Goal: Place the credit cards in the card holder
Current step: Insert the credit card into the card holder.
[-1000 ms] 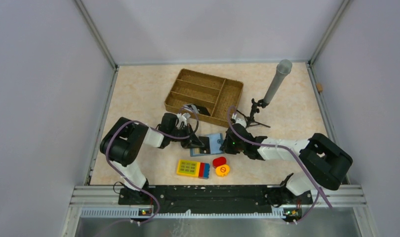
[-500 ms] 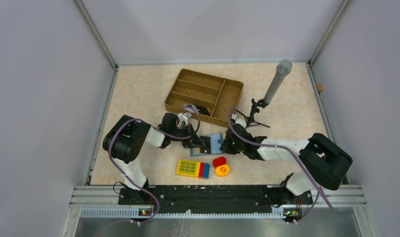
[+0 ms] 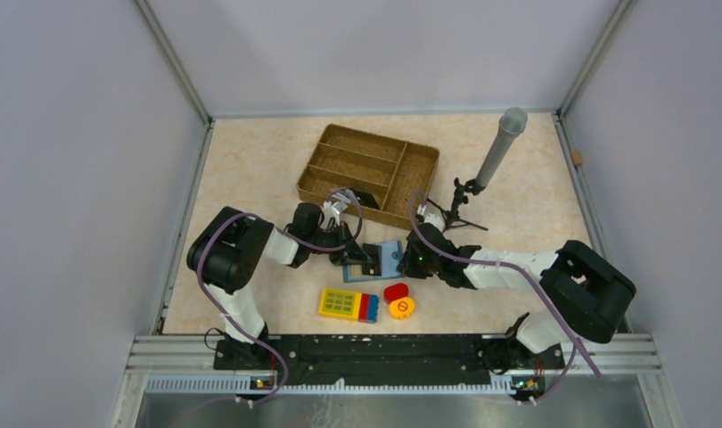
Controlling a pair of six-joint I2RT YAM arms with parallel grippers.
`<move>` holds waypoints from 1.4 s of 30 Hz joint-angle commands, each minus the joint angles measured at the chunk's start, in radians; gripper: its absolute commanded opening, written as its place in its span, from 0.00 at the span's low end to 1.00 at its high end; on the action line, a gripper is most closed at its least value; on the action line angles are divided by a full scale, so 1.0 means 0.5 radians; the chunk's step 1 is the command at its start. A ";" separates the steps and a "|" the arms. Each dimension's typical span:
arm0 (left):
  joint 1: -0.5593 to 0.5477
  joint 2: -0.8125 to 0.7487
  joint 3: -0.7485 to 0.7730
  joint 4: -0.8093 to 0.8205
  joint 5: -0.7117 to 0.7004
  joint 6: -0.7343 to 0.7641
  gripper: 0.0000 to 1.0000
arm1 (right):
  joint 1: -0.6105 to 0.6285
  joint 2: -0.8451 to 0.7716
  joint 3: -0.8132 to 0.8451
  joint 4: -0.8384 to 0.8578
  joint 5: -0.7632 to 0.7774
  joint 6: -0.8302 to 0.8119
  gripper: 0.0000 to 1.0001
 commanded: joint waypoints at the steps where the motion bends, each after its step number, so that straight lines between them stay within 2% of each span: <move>1: -0.005 0.054 -0.014 0.072 -0.164 0.068 0.00 | 0.040 0.017 0.089 0.007 0.007 0.014 0.00; 11: -0.112 0.055 -0.101 0.263 -0.240 -0.094 0.00 | 0.057 -0.004 0.089 -0.015 0.028 0.020 0.00; 13: -0.140 0.031 -0.115 0.239 -0.284 -0.102 0.03 | 0.059 -0.016 0.088 -0.018 0.041 0.024 0.00; 16: -0.187 -0.039 -0.091 0.078 -0.380 -0.051 0.10 | 0.060 -0.047 0.076 -0.028 0.072 0.032 0.00; 24: -0.221 -0.331 0.062 -0.658 -0.795 0.222 0.30 | 0.061 -0.111 0.045 -0.070 0.164 0.048 0.00; 31: -0.235 -0.482 0.167 -0.976 -0.917 0.355 0.47 | 0.061 -0.112 0.045 -0.070 0.178 0.048 0.00; 36: -0.254 -0.557 0.202 -1.065 -0.918 0.368 0.49 | 0.062 -0.111 0.050 -0.124 0.180 0.045 0.00; 42: -0.325 -0.497 0.179 -1.002 -0.838 0.296 0.47 | 0.061 -0.102 0.054 -0.125 0.176 0.042 0.00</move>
